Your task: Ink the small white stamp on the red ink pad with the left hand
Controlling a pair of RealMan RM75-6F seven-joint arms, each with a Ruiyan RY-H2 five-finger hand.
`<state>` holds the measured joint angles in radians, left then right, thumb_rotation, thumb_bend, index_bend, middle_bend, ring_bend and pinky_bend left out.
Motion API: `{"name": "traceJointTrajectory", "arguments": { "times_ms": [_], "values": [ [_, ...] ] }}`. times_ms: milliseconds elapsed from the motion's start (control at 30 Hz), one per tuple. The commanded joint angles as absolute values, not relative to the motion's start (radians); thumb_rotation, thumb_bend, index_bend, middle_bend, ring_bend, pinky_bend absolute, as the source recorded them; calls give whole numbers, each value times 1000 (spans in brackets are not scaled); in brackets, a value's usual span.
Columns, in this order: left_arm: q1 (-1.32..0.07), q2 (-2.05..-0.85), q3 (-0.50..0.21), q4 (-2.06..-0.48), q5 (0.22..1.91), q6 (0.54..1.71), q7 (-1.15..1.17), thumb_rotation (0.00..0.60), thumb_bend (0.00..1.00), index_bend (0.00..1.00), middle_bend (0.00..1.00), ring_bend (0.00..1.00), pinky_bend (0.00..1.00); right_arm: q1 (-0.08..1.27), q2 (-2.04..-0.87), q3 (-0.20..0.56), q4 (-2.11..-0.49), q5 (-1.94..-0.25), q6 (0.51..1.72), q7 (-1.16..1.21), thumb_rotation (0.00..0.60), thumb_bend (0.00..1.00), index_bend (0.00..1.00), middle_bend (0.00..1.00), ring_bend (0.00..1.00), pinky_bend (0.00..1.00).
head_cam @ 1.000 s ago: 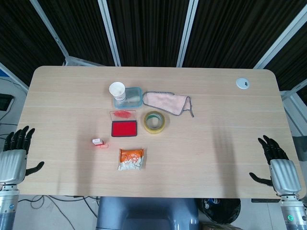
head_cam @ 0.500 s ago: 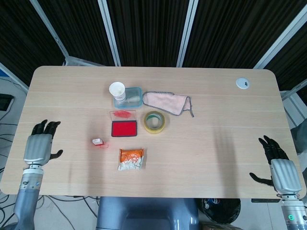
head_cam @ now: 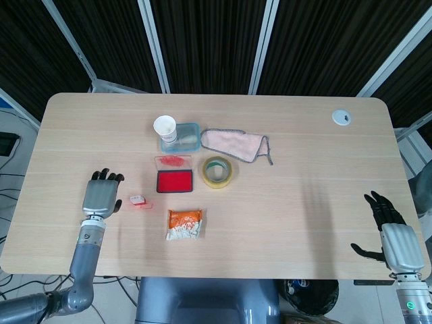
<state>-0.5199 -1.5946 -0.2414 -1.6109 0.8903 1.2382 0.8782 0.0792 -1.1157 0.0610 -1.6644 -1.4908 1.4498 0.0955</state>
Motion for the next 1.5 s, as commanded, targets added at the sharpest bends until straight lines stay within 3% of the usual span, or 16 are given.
{"name": "traceJointTrajectory", "arguments": {
  "times_ms": [33,500,1500],
  "values": [
    [-550,-1640,-247,-1572,857,1228,902,600,264,333,350,148,202,80,-1114,61,-1665,-1490,1448,101,600,147,0,0,0,185],
    [-607,-1758,-234,-1451,804,1236,952,600,305,377,396,155,208,82,-1104,61,-1670,-1487,1439,127,600,157,0,0,0,185],
    [-632,-1815,-195,-1361,785,1217,944,600,342,450,459,171,208,82,-1100,59,-1671,-1490,1438,145,600,175,0,0,0,185]
  ]
}}
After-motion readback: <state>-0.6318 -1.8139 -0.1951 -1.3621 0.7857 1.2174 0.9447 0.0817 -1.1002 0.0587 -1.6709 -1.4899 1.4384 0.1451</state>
